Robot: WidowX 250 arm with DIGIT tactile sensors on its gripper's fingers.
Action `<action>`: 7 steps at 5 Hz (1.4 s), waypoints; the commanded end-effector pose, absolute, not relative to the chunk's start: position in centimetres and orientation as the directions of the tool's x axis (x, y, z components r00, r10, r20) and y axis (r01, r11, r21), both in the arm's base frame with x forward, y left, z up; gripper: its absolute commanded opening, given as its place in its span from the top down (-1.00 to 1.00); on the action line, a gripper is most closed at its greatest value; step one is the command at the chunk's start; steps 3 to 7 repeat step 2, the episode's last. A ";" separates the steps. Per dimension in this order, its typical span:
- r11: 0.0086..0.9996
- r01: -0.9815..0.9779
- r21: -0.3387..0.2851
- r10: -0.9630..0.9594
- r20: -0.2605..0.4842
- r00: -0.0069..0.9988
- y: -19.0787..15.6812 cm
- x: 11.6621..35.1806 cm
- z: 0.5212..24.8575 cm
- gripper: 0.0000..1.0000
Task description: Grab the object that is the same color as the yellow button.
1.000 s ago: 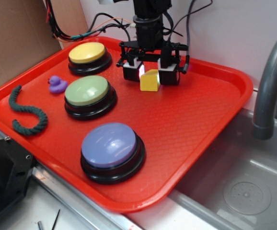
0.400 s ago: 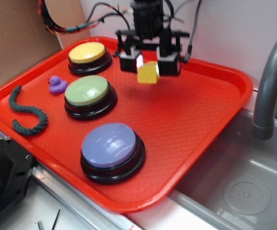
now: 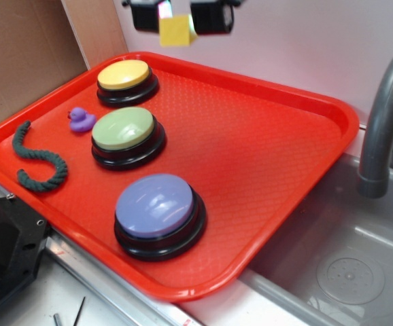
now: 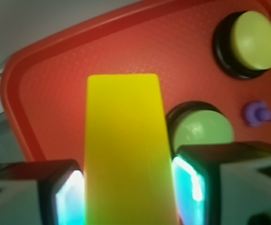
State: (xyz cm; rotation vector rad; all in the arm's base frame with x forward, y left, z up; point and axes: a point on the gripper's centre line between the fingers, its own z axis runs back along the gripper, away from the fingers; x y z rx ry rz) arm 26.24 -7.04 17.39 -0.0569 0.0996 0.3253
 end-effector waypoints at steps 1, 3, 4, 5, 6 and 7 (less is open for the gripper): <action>0.972 -0.205 -0.112 0.208 0.018 0.978 -8.3 25.3 21.7 1.00; 0.977 -0.190 -0.100 0.192 0.010 0.981 -9.1 25.5 21.0 1.00; 0.977 -0.190 -0.100 0.192 0.010 0.981 -9.1 25.5 21.0 1.00; 0.977 -0.190 -0.100 0.192 0.010 0.981 -9.1 25.5 21.0 1.00; 0.977 -0.190 -0.100 0.192 0.010 0.981 -9.1 25.5 21.0 1.00; 0.977 -0.190 -0.100 0.192 0.010 0.981 -9.1 25.5 21.0 1.00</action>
